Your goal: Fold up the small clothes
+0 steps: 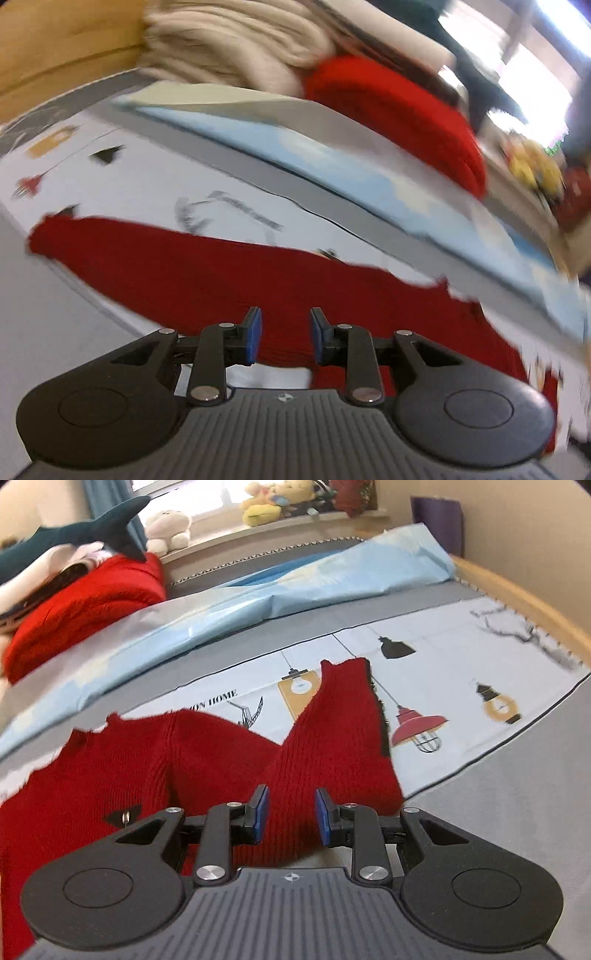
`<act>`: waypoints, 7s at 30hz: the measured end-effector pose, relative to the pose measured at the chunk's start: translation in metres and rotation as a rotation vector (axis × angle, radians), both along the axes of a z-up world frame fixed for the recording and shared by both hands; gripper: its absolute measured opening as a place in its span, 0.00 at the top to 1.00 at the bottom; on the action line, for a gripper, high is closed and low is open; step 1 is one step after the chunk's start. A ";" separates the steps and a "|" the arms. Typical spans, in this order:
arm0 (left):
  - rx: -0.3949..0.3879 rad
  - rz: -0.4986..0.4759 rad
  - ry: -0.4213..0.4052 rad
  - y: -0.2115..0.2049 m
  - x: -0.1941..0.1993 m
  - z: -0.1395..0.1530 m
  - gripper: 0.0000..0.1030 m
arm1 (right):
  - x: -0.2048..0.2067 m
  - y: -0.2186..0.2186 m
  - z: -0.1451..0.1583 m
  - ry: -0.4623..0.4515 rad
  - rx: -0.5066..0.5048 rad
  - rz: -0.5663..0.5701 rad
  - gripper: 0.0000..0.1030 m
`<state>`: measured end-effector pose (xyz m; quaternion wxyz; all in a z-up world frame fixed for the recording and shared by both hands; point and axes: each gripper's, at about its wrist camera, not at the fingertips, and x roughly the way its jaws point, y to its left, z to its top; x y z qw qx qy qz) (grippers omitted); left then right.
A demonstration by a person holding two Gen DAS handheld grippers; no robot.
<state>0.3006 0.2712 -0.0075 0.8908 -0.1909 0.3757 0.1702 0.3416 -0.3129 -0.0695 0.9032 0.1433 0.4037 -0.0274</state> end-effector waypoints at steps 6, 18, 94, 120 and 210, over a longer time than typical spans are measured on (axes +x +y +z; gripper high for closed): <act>0.036 -0.102 0.015 -0.030 0.024 -0.002 0.71 | 0.049 0.002 -0.033 0.033 0.033 0.003 0.61; 0.064 -0.151 0.051 -0.051 0.040 -0.004 0.71 | 0.117 0.027 -0.079 0.119 -0.216 0.071 0.72; -0.022 -0.242 0.288 -0.071 -0.214 -0.075 0.79 | -0.201 -0.042 -0.044 0.218 0.191 0.006 0.59; 0.027 -0.344 0.443 -0.079 -0.225 -0.096 0.92 | -0.221 -0.037 -0.048 0.286 0.005 0.052 0.93; 0.271 -0.270 -0.186 -0.114 -0.036 0.073 0.80 | -0.176 0.009 0.080 -0.087 -0.128 0.077 0.40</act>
